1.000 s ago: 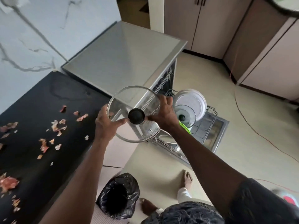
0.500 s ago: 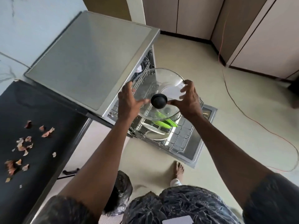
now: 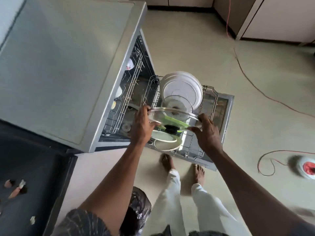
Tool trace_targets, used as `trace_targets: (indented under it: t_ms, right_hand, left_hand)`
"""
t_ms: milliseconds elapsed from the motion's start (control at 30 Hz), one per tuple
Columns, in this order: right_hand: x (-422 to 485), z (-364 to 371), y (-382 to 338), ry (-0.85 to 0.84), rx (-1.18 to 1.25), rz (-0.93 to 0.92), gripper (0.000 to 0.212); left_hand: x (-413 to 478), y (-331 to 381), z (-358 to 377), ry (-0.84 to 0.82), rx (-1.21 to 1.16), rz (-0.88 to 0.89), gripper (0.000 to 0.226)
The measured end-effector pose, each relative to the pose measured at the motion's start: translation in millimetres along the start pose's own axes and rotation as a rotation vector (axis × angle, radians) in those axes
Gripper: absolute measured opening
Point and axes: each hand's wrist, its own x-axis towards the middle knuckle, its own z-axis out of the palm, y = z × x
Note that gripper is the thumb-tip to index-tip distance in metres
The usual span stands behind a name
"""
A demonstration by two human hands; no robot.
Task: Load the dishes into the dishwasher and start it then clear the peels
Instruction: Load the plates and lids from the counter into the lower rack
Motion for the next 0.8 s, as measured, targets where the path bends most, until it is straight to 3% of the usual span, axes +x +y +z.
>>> trace_targets:
  t_ms: [200,567,800]
  right_hand:
    - [26.7,65.9,50.4,-0.017,-0.052,0.045,0.02]
    - [151.8,113.8,123.7,0.045,-0.091,0.029,0.043]
    - [174.4,150.3,166.6,-0.058,-0.155,0.083,0.041]
  left_hand:
    - [32.9,-62.0,66.8,-0.101,-0.073,-0.003,0.064]
    - [173.1,-91.1,163.0,-0.147,-0.087,0.149,0.063]
    - [183.8,-135.8,219.8,-0.292,-0.1,0.018,0.065]
